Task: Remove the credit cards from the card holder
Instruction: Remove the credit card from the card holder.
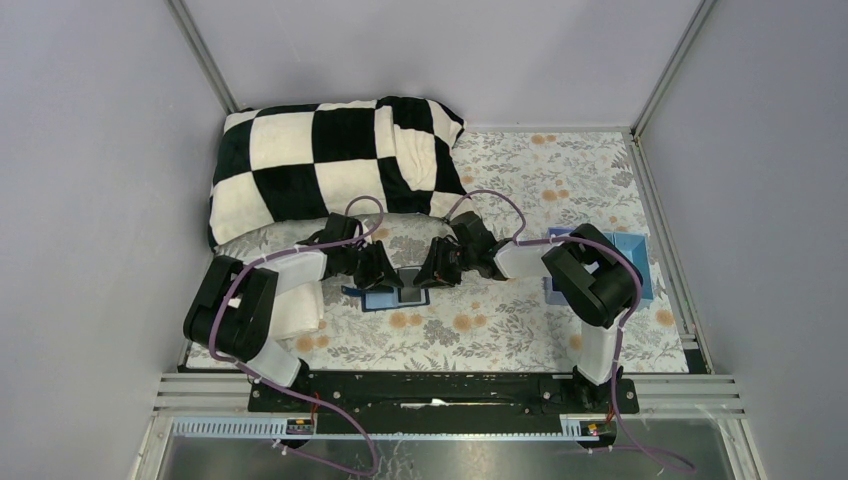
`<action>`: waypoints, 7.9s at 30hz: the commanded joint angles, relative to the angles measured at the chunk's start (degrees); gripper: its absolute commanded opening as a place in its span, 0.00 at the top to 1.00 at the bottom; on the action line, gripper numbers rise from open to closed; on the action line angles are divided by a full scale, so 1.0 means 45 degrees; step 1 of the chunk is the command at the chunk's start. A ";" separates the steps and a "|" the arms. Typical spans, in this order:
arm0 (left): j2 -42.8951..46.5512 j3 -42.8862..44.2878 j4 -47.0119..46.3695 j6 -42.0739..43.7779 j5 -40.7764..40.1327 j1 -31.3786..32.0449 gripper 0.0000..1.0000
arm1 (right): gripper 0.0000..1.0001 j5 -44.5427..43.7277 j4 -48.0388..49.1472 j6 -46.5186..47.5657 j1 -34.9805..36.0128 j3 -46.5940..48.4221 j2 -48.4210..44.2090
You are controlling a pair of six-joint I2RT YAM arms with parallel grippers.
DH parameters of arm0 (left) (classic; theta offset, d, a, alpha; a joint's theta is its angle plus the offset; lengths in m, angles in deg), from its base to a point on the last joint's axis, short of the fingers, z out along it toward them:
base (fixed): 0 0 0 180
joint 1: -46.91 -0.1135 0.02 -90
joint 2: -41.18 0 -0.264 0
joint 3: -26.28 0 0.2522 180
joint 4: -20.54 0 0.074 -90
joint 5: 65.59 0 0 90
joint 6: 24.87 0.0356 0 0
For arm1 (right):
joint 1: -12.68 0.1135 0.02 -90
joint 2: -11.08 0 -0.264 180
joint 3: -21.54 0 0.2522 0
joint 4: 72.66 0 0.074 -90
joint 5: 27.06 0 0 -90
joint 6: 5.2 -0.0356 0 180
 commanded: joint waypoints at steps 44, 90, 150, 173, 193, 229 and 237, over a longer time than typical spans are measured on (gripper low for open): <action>-0.0140 -0.0230 -0.1008 -0.0277 0.0150 0.0308 1.00 | 0.67 0.0123 0.0310 -0.0458 0.0066 -0.0118 0.0573; 0.0416 -0.1282 -0.1862 -0.0925 0.0712 -0.0144 1.00 | 0.73 -0.0992 -0.1260 -0.0090 -0.0342 -0.0196 -0.0996; -0.1867 0.0948 -0.1132 -0.0043 0.0622 0.2339 0.76 | 0.72 -0.0813 -0.0578 0.0057 -0.0732 -0.2158 -0.1844; -0.2028 0.0782 -0.1173 -0.0004 0.0456 0.2344 0.76 | 0.72 -0.1257 -0.1135 0.0308 -0.0741 -0.2598 -0.2666; -0.2027 0.0844 -0.1255 -0.0007 0.0532 0.2349 0.80 | 0.72 -0.0073 0.0936 -0.0676 -0.0302 -0.2790 -0.1707; -0.0625 0.0247 -0.1451 -0.0379 0.0321 0.1827 0.68 | 0.74 -0.0883 0.0388 -0.0774 -0.0309 -0.3002 -0.1433; -0.0540 0.0123 -0.1715 -0.0555 0.0466 0.1666 0.85 | 0.74 -0.0902 0.0295 -0.0718 -0.0307 -0.2938 -0.1435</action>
